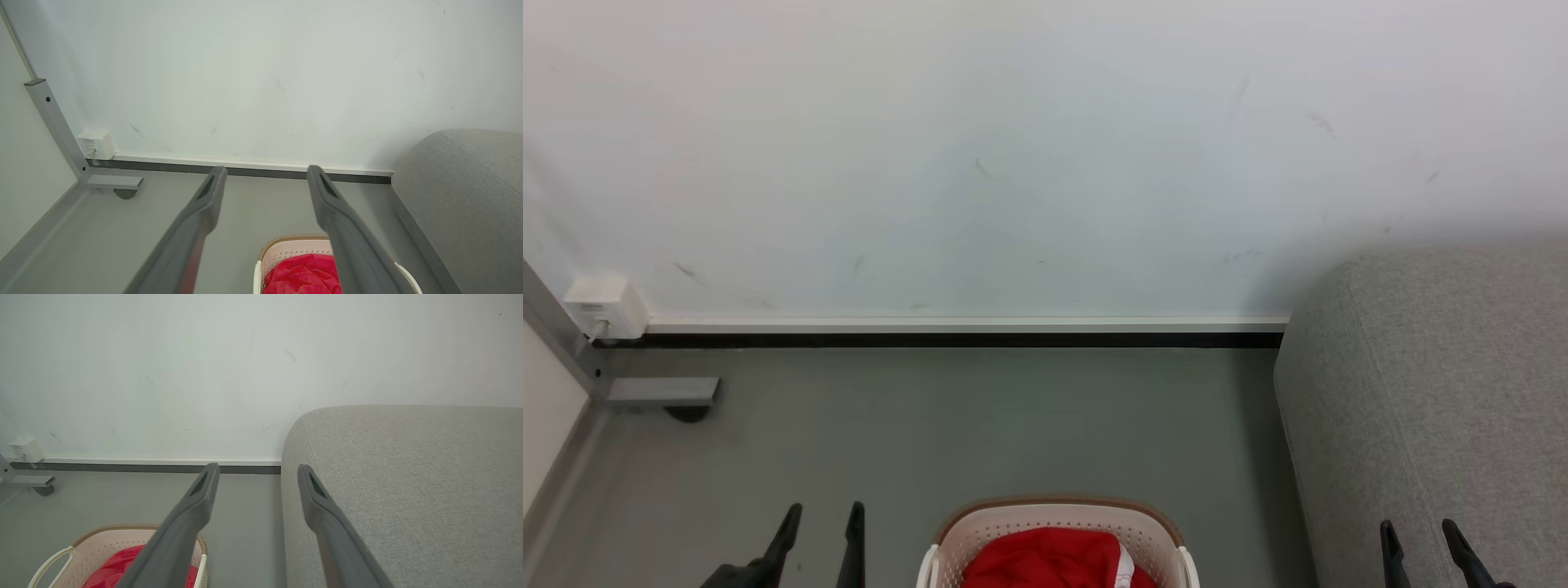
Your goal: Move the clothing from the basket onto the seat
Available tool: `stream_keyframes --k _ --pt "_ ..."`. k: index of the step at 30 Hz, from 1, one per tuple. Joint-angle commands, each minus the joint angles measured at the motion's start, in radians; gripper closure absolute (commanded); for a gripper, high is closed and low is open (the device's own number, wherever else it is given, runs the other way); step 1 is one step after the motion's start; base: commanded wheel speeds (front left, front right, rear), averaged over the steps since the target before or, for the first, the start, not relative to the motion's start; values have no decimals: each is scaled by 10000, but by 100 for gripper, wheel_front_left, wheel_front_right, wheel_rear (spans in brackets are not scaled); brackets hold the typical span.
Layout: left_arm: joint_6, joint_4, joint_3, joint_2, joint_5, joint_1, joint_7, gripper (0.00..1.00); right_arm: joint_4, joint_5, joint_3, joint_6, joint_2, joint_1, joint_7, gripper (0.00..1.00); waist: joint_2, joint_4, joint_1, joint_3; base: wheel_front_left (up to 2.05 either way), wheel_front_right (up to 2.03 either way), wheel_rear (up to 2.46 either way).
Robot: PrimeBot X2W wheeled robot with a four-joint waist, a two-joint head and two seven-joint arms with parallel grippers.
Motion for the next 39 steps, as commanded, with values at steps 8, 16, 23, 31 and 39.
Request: stream_keyframes --k 8,16,23,31,39 --pt "46 8 -9 27 -66 -12 -7 0 -6 38 0 29 -32 -1 -33 0 0 8 0 39 0 0 0" --pt "44 -32 -51 26 -35 -42 -7 0 -49 49 40 29 -32 -62 -33 0 0 -24 0 172 0 0 0" --pt "39 -63 -252 26 21 -236 -7 0 -251 18 94 29 -13 -269 -33 0 0 -177 0 635 0 0 0" --pt "-37 33 -755 27 337 -1289 -5 0 -761 9 132 29 45 -1056 -32 0 0 -385 0 2118 0 0 0" --pt "-108 490 -1310 100 856 -2718 -5 0 -1286 38 199 28 90 -2106 -18 0 0 -624 0 3759 0 0 0"
